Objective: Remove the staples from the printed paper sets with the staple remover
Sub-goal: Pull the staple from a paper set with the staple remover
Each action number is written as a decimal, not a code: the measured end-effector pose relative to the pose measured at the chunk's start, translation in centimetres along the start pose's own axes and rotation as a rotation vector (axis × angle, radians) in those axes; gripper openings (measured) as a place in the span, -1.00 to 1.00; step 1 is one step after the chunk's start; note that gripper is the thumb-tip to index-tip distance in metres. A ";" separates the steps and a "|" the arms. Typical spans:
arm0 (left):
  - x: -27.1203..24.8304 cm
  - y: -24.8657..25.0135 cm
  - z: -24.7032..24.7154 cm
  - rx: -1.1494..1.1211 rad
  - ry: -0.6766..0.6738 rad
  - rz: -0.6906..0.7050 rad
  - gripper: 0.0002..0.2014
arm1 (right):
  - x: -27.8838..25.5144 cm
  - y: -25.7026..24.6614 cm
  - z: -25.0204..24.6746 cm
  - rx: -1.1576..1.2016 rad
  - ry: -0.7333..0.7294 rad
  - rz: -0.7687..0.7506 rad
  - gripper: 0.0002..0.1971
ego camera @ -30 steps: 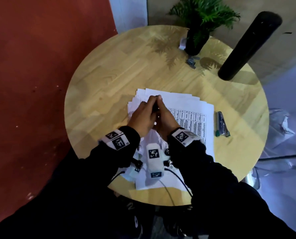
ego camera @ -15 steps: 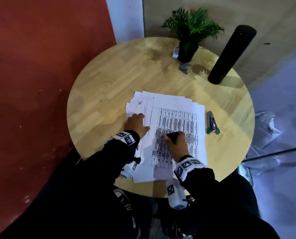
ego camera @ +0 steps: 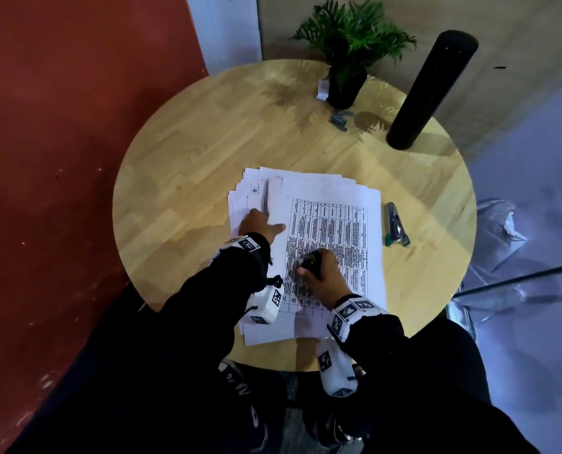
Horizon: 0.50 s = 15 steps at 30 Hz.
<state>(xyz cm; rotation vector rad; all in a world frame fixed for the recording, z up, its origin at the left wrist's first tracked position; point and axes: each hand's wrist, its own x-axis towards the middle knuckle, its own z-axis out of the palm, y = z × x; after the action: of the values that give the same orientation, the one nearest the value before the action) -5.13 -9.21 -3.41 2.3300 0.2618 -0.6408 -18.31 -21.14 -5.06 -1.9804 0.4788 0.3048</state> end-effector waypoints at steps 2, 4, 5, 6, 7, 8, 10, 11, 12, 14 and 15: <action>-0.2 -0.4 0.0 -0.077 0.021 -0.003 -0.51 | 0.1 -0.2 -0.3 0.006 -0.033 0.001 -0.48; -0.5 -0.9 -0.1 -0.133 0.019 0.023 -0.61 | 0.1 -0.6 -0.8 0.019 -0.029 0.004 -0.54; -0.7 -1.0 -0.3 -0.171 0.027 0.055 -0.66 | 0.1 -0.8 -1.4 0.026 -0.005 0.003 -0.57; -0.9 -1.2 -0.5 -0.231 0.037 0.092 -0.70 | 0.2 -1.0 -2.0 0.050 0.034 -0.001 -0.57; -1.2 -1.1 -0.9 -0.304 0.054 0.138 -0.71 | 0.3 -1.2 -3.1 0.095 0.079 -0.007 -0.55; -1.6 -1.0 -1.6 -0.383 0.068 0.171 -0.71 | 0.5 -1.3 -4.2 0.155 0.120 -0.013 -0.53; -2.6 -0.4 -3.0 -0.536 0.076 0.264 -0.75 | 0.9 -1.8 -6.6 0.294 0.175 -0.033 -0.56; -3.1 0.0 -3.9 -0.606 0.071 0.302 -0.80 | 1.2 -2.2 -7.8 0.362 0.208 -0.039 -0.60; -3.7 0.5 -5.0 -0.659 0.054 0.342 -0.86 | 1.5 -2.8 -9.0 0.437 0.238 -0.043 -0.62; -4.6 1.3 -7.1 -0.707 0.016 0.428 -0.82 | 1.7 -4.5 -11.6 0.592 0.240 -0.079 -0.57; -5.3 1.8 -8.3 -0.712 0.007 0.470 -0.79 | 1.4 -5.8 -12.8 0.654 0.216 -0.110 -0.50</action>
<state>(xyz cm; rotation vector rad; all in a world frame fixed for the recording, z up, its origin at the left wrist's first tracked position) -5.89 -4.97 5.61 1.6184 -0.0589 -0.2420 -14.36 -30.62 4.62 -1.3939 0.5233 -0.1309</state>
